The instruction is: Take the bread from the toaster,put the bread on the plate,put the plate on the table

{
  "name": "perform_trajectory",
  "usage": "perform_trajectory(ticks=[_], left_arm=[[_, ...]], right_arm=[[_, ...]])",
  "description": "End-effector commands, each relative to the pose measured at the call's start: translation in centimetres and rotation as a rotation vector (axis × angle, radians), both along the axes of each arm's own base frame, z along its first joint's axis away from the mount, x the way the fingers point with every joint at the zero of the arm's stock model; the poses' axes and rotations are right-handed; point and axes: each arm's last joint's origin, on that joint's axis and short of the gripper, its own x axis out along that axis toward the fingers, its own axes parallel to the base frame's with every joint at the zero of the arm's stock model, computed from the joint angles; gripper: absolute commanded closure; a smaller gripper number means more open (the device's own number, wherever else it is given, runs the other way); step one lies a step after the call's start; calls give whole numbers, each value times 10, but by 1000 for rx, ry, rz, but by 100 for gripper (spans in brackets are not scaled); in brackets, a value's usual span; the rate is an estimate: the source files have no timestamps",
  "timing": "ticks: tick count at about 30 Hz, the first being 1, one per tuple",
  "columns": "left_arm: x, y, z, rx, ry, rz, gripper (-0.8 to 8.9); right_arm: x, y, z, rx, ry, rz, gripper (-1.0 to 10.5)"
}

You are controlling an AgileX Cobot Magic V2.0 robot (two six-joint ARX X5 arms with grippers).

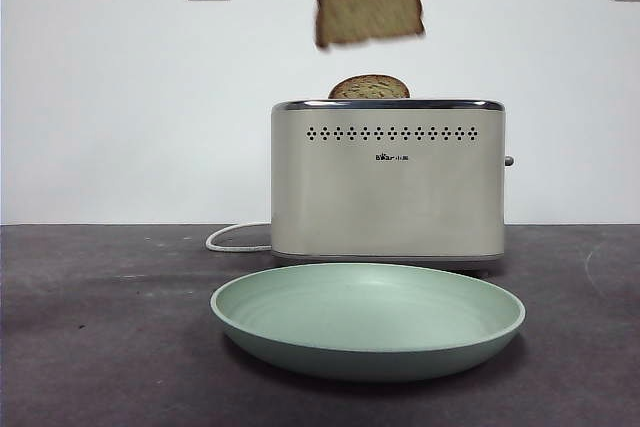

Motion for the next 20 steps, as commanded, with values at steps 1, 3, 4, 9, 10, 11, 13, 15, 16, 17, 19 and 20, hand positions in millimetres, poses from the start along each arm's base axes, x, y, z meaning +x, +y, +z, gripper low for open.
perform_trajectory(ticks=[1, 3, 4, 9, 10, 11, 13, 15, 16, 17, 19, 20], left_arm=[[-24, 14, 23, -17, -33, -1, 822], [-44, 25, 37, -19, -36, -2, 822], [-53, 29, 43, -18, -34, -2, 821], [-97, 54, 61, 1, -2, -2, 819], [-104, 58, 62, 5, 6, -2, 819], [-111, 62, 64, 10, 15, -2, 819], [-125, 69, 67, 20, 30, -2, 819], [-137, 76, 68, 34, 37, -3, 818], [-141, 79, 68, 42, 43, -1, 818], [-146, 81, 67, 55, 52, 5, 818], [-153, 84, 64, 90, 79, 22, 818], [-156, 84, 61, 104, 97, 21, 818]], right_arm=[[7, 1, -2, -9, 15, 4, 321], [14, 2, -5, -11, 41, 5, 321], [17, 2, -7, -12, 51, 5, 322], [41, 4, -18, -17, 99, 5, 322], [46, 5, -21, -18, 111, 6, 322], [51, 6, -24, -19, 124, 6, 322], [62, 7, -31, -23, 155, 7, 324], [73, 8, -40, -29, 198, 9, 347], [77, 9, -45, -33, 218, 13, 364], [82, 10, -50, -38, 240, 20, 383], [90, 13, -60, -48, 278, 38, 388], [95, 15, -65, -52, 297, 47, 388]])
